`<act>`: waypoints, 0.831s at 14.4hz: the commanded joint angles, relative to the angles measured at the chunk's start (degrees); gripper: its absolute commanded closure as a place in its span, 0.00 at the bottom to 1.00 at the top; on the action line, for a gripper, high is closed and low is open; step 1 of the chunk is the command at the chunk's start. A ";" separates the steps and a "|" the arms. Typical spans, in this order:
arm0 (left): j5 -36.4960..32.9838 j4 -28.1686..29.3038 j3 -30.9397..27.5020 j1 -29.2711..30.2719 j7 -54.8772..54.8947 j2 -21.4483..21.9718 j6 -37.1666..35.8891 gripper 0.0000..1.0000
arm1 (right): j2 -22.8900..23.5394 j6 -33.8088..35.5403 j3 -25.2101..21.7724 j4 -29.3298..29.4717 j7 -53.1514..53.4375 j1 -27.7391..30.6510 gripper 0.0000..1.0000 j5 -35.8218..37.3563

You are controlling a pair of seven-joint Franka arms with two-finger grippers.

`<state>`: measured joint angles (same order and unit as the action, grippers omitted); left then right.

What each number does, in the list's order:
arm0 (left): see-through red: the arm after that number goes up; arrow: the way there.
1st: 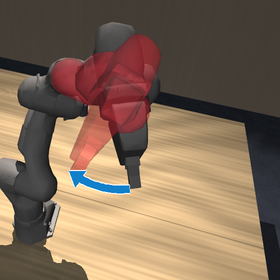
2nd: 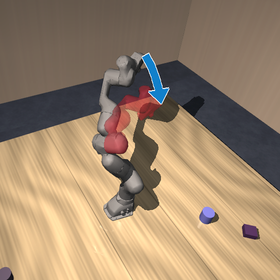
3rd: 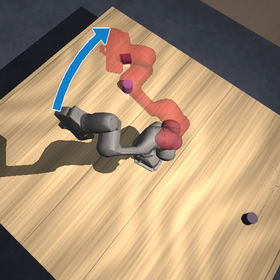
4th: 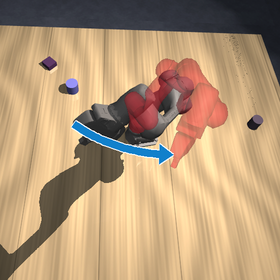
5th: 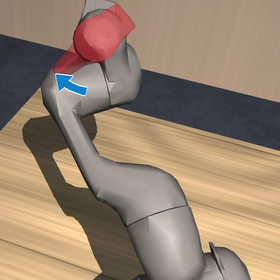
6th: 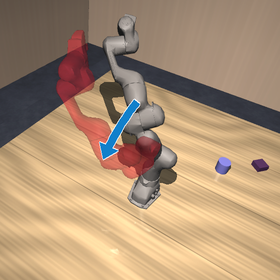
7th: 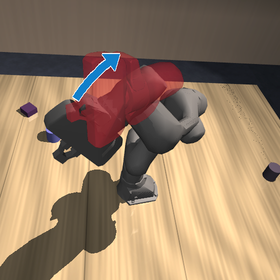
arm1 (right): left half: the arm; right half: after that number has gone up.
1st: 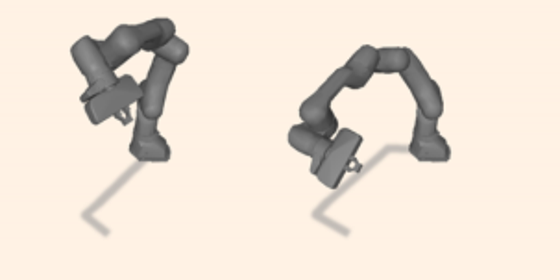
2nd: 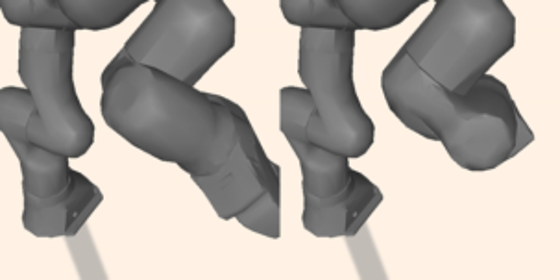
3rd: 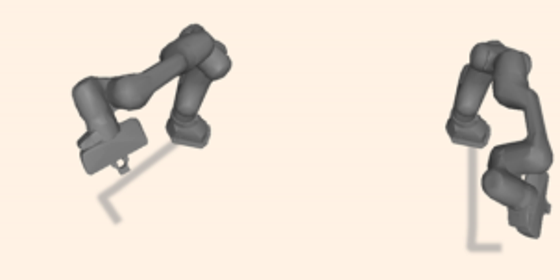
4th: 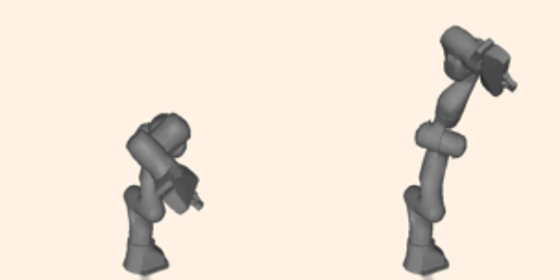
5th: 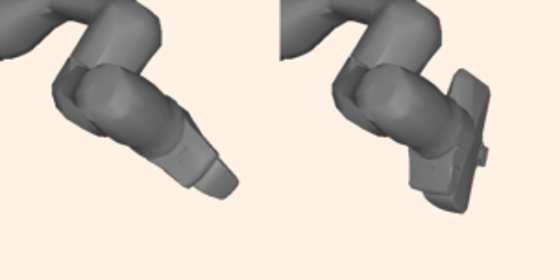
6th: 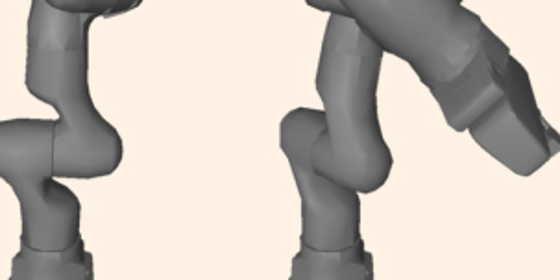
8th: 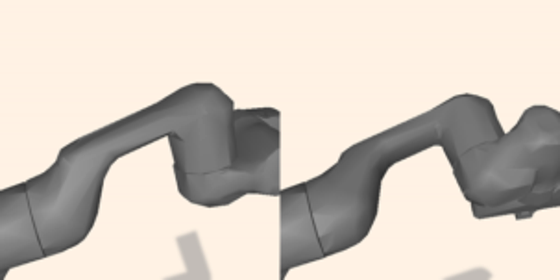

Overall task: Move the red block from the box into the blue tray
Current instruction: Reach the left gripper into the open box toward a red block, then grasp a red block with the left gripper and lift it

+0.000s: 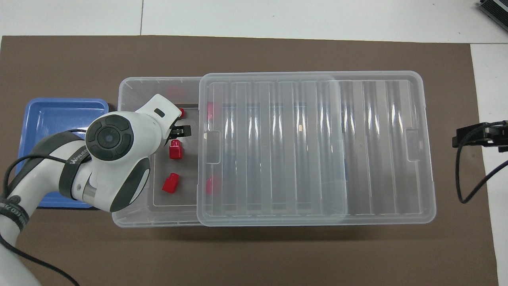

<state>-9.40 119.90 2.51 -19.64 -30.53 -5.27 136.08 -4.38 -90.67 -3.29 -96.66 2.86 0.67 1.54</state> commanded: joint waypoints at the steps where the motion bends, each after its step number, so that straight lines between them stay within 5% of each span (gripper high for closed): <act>1: -1.15 4.55 0.04 0.56 0.03 0.70 4.97 0.00 | -0.54 0.66 -5.05 0.07 0.66 -4.88 0.00 1.10; 12: -1.15 7.98 0.04 -1.28 -6.03 -4.04 13.16 0.00 | -0.10 2.43 -4.10 1.39 0.74 -4.36 0.00 0.66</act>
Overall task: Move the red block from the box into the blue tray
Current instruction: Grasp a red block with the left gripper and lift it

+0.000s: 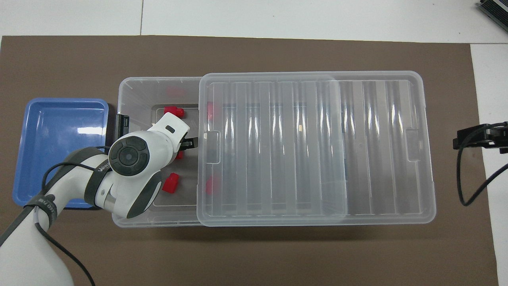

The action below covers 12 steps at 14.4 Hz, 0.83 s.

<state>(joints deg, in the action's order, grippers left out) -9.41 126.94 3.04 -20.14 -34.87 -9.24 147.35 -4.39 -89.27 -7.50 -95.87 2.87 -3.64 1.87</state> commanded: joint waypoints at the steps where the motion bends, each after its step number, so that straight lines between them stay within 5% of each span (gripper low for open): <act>1: -1.14 0.94 -0.58 -1.12 -1.69 -0.33 1.89 0.00 | -0.10 0.68 0.12 0.51 0.82 -0.05 0.00 0.33; 12: -5.10 1.90 -0.58 -1.04 -0.72 -0.86 1.62 0.00 | -0.36 0.42 0.12 -0.02 0.82 0.48 0.00 0.06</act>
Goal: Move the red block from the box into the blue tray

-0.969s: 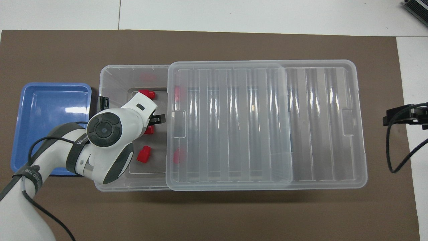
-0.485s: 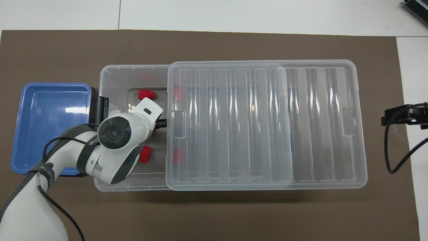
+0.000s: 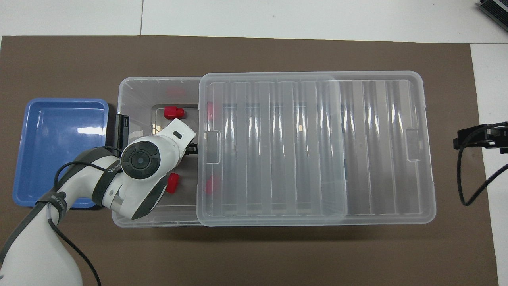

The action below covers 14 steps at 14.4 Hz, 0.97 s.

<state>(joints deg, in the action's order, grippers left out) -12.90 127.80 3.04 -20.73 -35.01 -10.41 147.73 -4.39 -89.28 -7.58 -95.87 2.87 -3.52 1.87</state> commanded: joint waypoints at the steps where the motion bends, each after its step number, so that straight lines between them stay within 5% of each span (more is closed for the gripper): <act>1: -1.69 1.13 -0.58 -0.36 -0.59 0.30 1.33 0.05 | -0.36 0.42 0.20 -0.02 0.82 0.27 0.00 0.06; 3: -1.69 1.22 -0.58 -0.27 -0.59 0.30 1.33 0.13 | -0.36 0.33 0.20 -0.02 0.82 0.27 0.00 0.06; 12: -1.61 1.14 -0.58 0.34 2.57 0.30 1.33 0.87 | -0.53 0.42 0.20 -0.28 0.82 0.45 0.00 -0.03; 14: -1.61 0.44 -0.84 0.52 4.15 0.65 0.72 0.91 | -0.53 0.42 0.20 -0.28 0.82 0.45 0.00 -0.03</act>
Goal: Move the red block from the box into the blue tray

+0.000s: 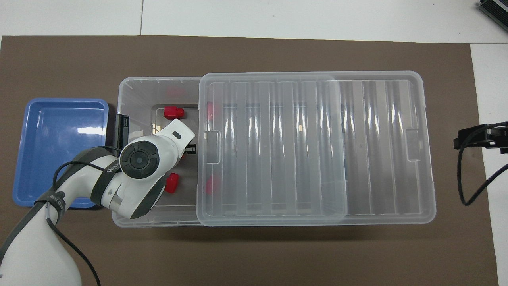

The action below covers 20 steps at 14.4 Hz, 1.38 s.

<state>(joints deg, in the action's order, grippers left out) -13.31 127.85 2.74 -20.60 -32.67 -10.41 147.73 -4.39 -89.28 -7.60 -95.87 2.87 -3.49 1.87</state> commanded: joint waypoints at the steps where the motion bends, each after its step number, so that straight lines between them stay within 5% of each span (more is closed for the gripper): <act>1: -1.19 0.12 -0.63 0.82 2.34 1.17 0.36 0.90 | -0.54 0.42 0.21 -0.28 0.82 0.41 0.00 -0.03; 11: -0.58 -8.30 -0.02 0.47 2.44 8.21 -20.44 0.91 | -0.62 0.16 0.21 -0.80 0.38 0.41 0.00 0.06; 14: 0.64 -14.62 0.33 -0.23 2.44 8.30 -29.76 0.91 | -0.62 -0.46 0.21 -0.89 0.21 0.41 0.07 0.06; 15: 2.48 -16.56 0.34 -0.23 2.53 8.47 -31.79 0.91 | -0.62 -0.72 0.13 -0.98 0.12 0.41 0.19 0.06; 16: 3.72 -18.06 0.34 -0.23 2.53 8.82 -33.46 0.91 | -0.54 -1.77 0.13 -1.16 -0.41 0.41 0.46 0.41; 17: 4.25 -19.03 0.34 -0.14 2.53 9.43 -34.96 0.91 | -0.54 -3.52 0.13 -1.77 -1.28 0.41 0.83 0.94; 18: 4.78 -19.56 0.25 0.03 2.96 10.48 -36.36 0.91 | -0.45 -4.67 0.13 -2.21 -2.51 0.41 1.00 1.12; 20: 7.58 -21.31 -0.71 0.91 8.47 12.59 -40.05 0.91 | -0.53 -7.91 0.13 -4.22 -4.09 0.41 1.00 1.82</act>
<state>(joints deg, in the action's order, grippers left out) -8.52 107.97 3.14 -20.22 -29.02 -0.37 112.05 -4.30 -93.72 -7.61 -97.21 1.26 -3.46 2.28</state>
